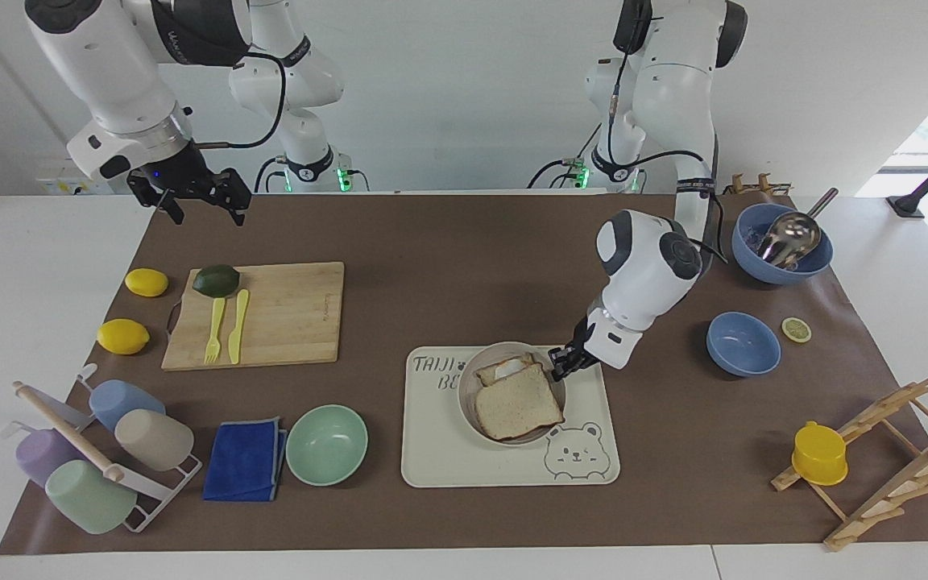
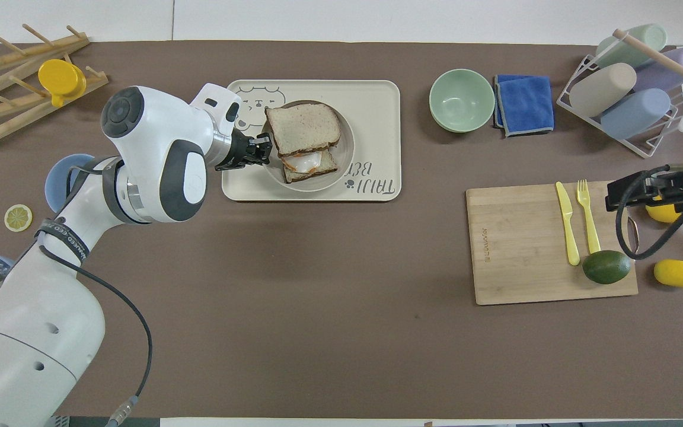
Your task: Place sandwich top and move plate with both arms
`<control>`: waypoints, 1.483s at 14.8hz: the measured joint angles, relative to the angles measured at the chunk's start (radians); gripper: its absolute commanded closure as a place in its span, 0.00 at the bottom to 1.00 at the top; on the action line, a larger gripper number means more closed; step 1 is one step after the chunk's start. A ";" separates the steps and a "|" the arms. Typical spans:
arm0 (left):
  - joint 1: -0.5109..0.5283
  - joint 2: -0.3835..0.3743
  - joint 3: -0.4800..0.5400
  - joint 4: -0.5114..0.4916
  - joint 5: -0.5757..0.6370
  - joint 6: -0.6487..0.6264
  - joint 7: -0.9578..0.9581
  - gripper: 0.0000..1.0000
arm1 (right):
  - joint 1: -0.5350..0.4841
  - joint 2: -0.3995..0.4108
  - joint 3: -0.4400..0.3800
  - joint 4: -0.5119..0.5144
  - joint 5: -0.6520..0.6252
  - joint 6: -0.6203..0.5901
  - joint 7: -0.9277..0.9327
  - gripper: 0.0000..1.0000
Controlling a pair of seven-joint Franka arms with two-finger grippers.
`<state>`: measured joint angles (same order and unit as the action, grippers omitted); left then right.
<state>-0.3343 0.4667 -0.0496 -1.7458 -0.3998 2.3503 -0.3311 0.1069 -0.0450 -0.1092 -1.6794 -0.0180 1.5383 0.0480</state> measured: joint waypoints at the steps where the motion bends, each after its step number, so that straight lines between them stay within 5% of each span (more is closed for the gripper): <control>1: 0.000 0.004 0.000 -0.004 0.000 0.004 0.009 0.00 | 0.000 0.000 0.000 0.000 0.000 0.000 0.000 0.00; 8: 0.008 -0.031 0.034 0.008 0.008 -0.082 0.018 0.00 | 0.000 0.000 0.000 0.003 0.000 0.000 0.000 0.00; 13: 0.035 -0.207 0.151 0.020 0.130 -0.344 0.034 0.00 | 0.000 0.000 0.000 0.004 0.000 0.000 0.000 0.00; 22: 0.160 -0.491 0.162 0.041 0.319 -0.808 0.278 0.00 | 0.000 -0.001 0.000 0.004 0.000 0.000 0.000 0.00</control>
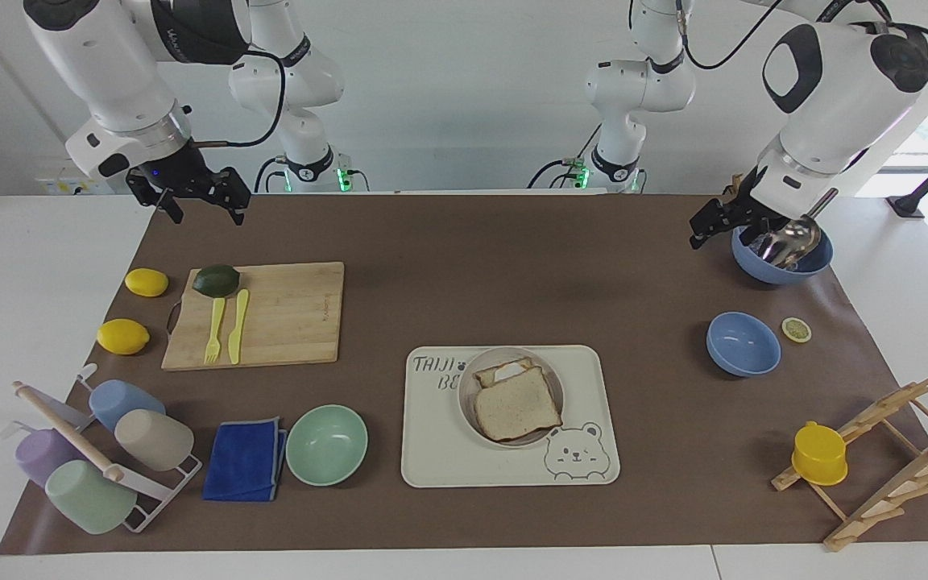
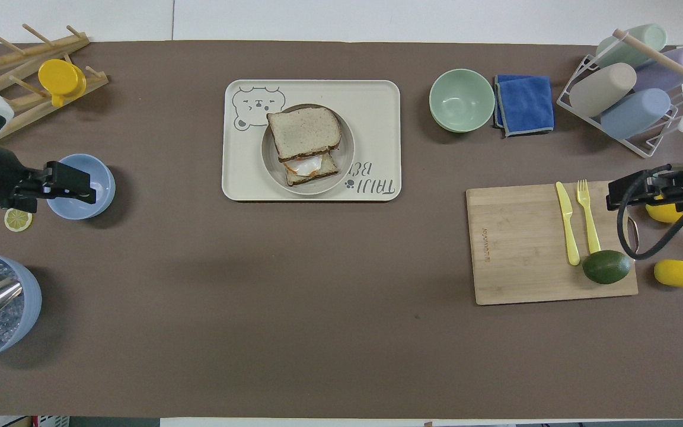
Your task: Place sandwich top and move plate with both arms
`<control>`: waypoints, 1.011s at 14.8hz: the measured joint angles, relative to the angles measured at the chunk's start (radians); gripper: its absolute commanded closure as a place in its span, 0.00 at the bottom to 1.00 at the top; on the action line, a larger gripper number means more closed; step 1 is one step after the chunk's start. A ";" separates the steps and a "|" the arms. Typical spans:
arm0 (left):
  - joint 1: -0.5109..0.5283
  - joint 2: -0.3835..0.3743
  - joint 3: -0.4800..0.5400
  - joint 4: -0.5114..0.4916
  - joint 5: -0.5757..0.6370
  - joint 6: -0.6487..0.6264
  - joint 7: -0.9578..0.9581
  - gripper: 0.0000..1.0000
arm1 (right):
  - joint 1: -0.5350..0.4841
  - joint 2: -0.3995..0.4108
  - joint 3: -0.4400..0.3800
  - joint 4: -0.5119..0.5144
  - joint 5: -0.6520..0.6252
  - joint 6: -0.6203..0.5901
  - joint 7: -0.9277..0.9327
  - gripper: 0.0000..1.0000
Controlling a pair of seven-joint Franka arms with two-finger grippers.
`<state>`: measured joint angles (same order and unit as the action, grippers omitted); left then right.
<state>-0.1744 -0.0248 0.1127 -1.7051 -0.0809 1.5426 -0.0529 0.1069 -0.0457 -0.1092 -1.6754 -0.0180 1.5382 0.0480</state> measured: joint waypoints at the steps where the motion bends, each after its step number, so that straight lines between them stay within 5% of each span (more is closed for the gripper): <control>1: 0.002 -0.003 -0.005 0.036 0.020 -0.066 0.034 0.00 | 0.000 0.000 0.000 0.000 0.000 0.000 0.000 0.00; 5: 0.054 0.019 -0.100 0.150 0.045 -0.161 0.074 0.00 | 0.000 0.000 0.000 0.000 0.000 0.000 0.000 0.00; 15: 0.080 0.068 -0.108 0.146 0.050 -0.119 0.086 0.00 | 0.000 -0.001 0.000 0.001 0.000 0.000 0.000 0.00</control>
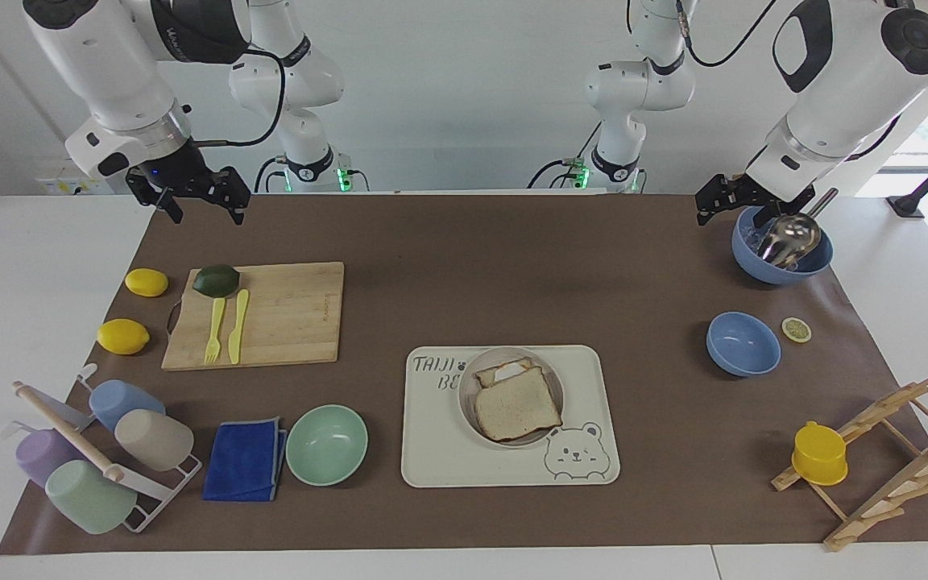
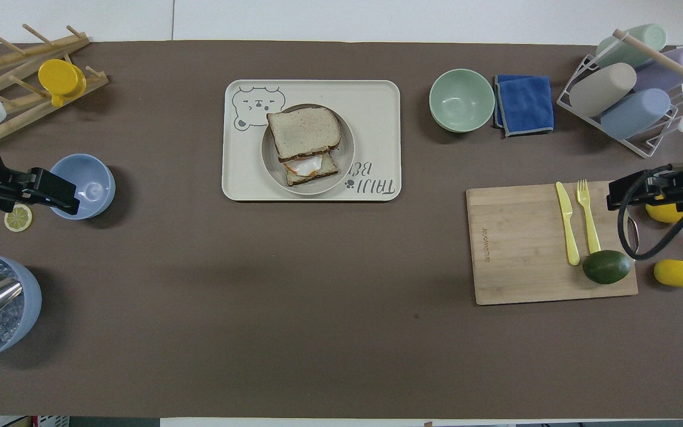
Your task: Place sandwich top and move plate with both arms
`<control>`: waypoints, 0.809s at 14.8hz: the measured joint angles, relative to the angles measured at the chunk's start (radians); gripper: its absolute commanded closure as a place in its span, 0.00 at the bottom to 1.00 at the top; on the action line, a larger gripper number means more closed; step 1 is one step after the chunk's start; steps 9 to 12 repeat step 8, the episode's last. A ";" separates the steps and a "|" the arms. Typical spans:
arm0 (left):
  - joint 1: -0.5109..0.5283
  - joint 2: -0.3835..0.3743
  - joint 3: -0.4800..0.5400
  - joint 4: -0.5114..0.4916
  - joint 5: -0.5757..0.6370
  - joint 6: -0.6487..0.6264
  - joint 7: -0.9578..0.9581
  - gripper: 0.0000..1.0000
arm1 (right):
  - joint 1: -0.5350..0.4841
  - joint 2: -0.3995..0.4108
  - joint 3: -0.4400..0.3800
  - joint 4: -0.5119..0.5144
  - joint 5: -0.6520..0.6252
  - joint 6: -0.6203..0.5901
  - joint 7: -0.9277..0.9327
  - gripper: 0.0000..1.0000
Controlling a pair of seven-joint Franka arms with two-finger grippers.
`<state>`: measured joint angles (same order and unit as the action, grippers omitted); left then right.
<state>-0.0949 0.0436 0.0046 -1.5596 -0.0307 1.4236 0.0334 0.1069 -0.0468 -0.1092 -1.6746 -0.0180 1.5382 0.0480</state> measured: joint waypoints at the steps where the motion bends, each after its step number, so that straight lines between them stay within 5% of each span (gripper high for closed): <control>1: 0.000 -0.001 0.000 0.000 0.000 0.001 0.000 0.00 | 0.000 0.000 0.000 0.000 0.000 0.000 0.000 0.00; 12: 0.000 -0.002 0.000 0.000 -0.002 0.039 -0.023 0.00 | 0.000 0.000 0.000 0.000 0.000 0.000 0.000 0.00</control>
